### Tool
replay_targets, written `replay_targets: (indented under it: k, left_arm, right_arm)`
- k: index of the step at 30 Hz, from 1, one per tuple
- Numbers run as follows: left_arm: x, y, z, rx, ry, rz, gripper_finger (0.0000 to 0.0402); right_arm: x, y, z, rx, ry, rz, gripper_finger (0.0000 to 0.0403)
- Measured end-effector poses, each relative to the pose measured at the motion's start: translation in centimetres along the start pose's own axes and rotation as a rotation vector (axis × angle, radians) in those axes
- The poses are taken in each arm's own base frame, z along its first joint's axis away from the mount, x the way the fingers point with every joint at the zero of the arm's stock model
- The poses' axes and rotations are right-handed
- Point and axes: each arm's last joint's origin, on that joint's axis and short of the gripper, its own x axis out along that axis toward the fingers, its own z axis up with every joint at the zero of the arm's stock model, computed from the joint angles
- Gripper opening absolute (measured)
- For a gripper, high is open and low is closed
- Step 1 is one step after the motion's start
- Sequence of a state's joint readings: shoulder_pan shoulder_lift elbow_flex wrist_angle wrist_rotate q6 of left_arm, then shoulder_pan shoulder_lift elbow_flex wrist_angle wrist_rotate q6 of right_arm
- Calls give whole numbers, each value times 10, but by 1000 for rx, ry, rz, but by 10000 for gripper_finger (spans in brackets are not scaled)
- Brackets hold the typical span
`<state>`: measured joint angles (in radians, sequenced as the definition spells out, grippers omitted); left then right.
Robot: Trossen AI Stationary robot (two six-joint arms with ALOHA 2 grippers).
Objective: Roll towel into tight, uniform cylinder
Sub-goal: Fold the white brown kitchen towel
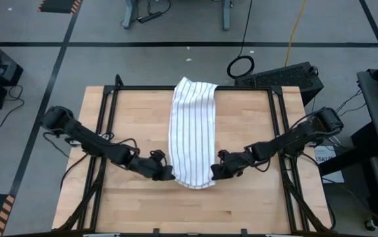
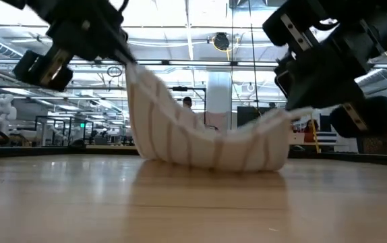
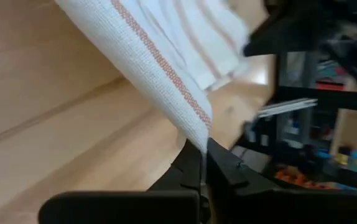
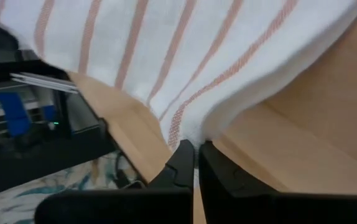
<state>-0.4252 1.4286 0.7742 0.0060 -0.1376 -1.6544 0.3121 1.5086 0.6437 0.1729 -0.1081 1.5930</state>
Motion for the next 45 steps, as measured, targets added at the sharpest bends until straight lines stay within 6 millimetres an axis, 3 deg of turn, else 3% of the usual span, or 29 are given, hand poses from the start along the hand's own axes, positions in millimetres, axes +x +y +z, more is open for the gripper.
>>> replay_targets:
  k: [6,12,18,23,26,29,31,36,39,42,45]
  left_arm:
    - [-21,-14,13,26,-63,-93,4]
    - [-33,-25,47,69,-243,-166,3]
    - [-59,-49,89,187,-519,-369,3]
    - [-94,-73,126,255,-746,-498,3]
    - [-119,-94,138,399,-850,-622,3]
    - [-138,-112,143,511,-856,-729,3]
    - [-141,-118,142,564,-772,-758,3]
    - [-125,-117,117,634,-483,-748,3]
    - [-115,-113,104,641,-395,-675,3]
    - [-111,-109,102,642,-433,-603,3]
    - [-114,-107,116,624,-603,-518,3]
  right_arm:
    - [-13,9,11,12,-31,59,0]
    - [-33,17,35,13,-156,118,0]
    - [-79,32,67,-19,-382,256,0]
    - [-127,43,85,-74,-630,395,0]
    - [-152,51,93,-137,-754,510,0]
    - [-169,57,95,-189,-829,595,0]
    - [-174,58,94,-208,-826,618,0]
    - [-165,57,82,-254,-645,601,0]
    - [-158,54,75,-250,-581,547,0]
    - [-159,53,77,-222,-670,522,0]
    - [-167,53,87,-176,-869,508,0]
